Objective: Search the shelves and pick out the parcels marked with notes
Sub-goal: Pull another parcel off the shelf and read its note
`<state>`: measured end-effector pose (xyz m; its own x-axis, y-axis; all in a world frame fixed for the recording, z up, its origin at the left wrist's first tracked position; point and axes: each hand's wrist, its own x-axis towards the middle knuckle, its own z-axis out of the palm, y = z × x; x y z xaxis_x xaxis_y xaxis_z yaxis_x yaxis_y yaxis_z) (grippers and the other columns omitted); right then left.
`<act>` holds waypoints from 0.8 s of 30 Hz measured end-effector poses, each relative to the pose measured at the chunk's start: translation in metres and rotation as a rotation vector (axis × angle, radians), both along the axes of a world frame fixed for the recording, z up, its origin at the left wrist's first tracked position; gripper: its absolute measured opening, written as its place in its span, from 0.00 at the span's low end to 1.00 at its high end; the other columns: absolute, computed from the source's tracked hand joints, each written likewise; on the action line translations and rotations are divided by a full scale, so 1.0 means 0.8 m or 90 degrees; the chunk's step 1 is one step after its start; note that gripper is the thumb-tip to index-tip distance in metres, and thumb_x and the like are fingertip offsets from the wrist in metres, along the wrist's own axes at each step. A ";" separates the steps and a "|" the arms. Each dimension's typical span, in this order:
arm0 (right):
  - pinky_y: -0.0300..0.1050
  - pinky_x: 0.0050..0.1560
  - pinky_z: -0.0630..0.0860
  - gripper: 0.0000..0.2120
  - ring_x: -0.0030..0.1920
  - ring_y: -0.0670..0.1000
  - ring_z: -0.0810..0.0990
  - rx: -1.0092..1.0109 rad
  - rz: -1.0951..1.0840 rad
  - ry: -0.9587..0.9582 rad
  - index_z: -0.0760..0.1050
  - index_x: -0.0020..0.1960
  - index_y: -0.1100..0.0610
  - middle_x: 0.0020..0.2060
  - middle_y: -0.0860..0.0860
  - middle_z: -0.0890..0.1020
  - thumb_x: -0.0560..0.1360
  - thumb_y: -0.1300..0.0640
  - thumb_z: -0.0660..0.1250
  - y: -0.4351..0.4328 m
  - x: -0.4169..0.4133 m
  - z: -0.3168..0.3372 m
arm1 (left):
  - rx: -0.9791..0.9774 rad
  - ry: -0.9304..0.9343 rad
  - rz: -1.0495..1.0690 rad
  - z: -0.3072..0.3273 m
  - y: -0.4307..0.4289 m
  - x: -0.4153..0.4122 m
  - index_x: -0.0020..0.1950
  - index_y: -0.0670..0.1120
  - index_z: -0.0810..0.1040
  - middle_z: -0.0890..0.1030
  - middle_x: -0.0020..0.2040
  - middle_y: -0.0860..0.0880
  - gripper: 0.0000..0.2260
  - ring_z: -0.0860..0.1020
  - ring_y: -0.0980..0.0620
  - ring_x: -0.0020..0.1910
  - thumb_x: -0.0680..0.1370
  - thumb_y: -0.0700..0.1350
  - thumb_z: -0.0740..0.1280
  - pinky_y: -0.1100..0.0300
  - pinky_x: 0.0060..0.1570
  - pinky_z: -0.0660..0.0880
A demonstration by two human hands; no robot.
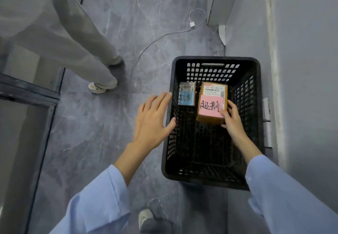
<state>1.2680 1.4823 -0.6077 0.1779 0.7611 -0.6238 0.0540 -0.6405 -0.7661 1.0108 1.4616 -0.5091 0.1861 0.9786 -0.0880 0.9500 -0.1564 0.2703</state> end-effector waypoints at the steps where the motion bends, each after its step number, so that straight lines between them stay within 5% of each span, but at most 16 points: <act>1: 0.40 0.46 0.72 0.25 0.62 0.47 0.72 -0.005 0.002 -0.010 0.57 0.77 0.49 0.73 0.50 0.67 0.82 0.51 0.60 0.013 0.006 -0.021 | -0.009 0.004 0.003 -0.012 0.009 0.004 0.77 0.47 0.64 0.68 0.75 0.50 0.31 0.64 0.48 0.71 0.76 0.60 0.56 0.57 0.68 0.56; 8: 0.56 0.67 0.70 0.25 0.68 0.51 0.71 -0.046 0.017 -0.044 0.58 0.76 0.46 0.73 0.50 0.68 0.82 0.50 0.61 0.086 0.015 -0.149 | -0.056 0.016 0.039 -0.088 0.046 0.017 0.77 0.48 0.64 0.66 0.76 0.52 0.31 0.64 0.48 0.71 0.76 0.58 0.58 0.57 0.68 0.57; 20: 0.58 0.71 0.68 0.22 0.68 0.48 0.67 -0.042 0.048 -0.048 0.61 0.73 0.48 0.74 0.50 0.65 0.81 0.53 0.63 0.130 0.012 -0.263 | -0.057 -0.007 0.072 -0.140 0.079 0.026 0.77 0.49 0.64 0.66 0.76 0.54 0.31 0.63 0.51 0.72 0.75 0.57 0.61 0.60 0.69 0.55; 24: 0.60 0.68 0.71 0.21 0.69 0.54 0.71 -0.036 0.059 -0.053 0.62 0.71 0.49 0.73 0.51 0.67 0.81 0.58 0.64 0.129 0.014 -0.273 | -0.064 -0.009 0.076 -0.141 0.079 0.022 0.77 0.49 0.64 0.66 0.76 0.54 0.31 0.63 0.50 0.72 0.75 0.57 0.60 0.58 0.70 0.55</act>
<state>1.2788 1.5857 -0.8260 0.1607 0.7406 -0.6525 0.1767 -0.6720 -0.7192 1.0286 1.5246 -0.6216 0.0711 0.9801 -0.1855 0.9561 -0.0140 0.2928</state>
